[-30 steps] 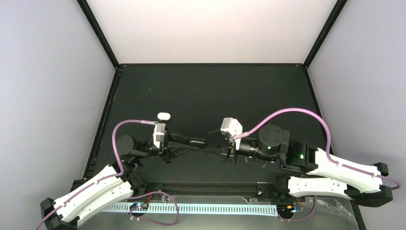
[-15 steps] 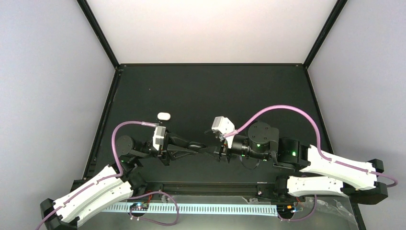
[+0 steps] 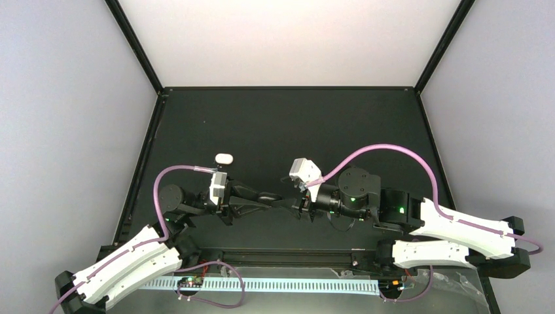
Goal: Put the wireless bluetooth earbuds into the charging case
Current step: Open the charging case.
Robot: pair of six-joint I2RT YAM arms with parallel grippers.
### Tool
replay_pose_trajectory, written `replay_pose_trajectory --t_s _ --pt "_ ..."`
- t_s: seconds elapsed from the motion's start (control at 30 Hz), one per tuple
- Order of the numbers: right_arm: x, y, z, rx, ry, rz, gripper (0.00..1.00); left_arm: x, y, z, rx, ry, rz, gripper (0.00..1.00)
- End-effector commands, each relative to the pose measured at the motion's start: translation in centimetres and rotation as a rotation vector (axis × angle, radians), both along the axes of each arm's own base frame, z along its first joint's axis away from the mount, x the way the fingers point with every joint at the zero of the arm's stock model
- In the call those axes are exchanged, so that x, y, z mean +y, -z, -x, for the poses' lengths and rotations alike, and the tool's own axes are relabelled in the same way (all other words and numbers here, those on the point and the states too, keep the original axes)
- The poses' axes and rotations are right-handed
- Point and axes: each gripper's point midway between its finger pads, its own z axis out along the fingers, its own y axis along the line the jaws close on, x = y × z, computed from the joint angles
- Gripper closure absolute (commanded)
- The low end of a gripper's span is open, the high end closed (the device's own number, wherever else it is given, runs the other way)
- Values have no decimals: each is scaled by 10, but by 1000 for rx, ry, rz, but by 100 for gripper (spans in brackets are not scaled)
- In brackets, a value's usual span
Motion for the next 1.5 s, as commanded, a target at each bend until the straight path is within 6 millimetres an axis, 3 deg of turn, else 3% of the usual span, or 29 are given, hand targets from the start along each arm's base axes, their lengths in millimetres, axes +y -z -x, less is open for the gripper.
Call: replay_pose_trajectory --t_s 0.0,0.67,1.17,1.23,1.3,1.4,1.47 --pt "-10 -17 -12 -28 75 -39 41 5 -17 13 -66 32 35 98" --pt "-20 -18 -23 -21 157 -64 41 5 -9 9 -27 20 37 98" --pt "-26 -26 -11 2 100 -116 39 7 6 -8 65 -59 41 98" --pt "-31 -19 -20 12 160 -99 39 7 7 -8 70 -63 39 98" --pt "-45 -1 -44 37 310 -58 39 9 9 -7 74 -64 38 99" --pt "-85 53 -92 217 559 -53 39 12 11 -5 78 -63 41 98" --pt "-105 87 -105 343 612 -89 40 14 12 -2 83 -61 45 99"
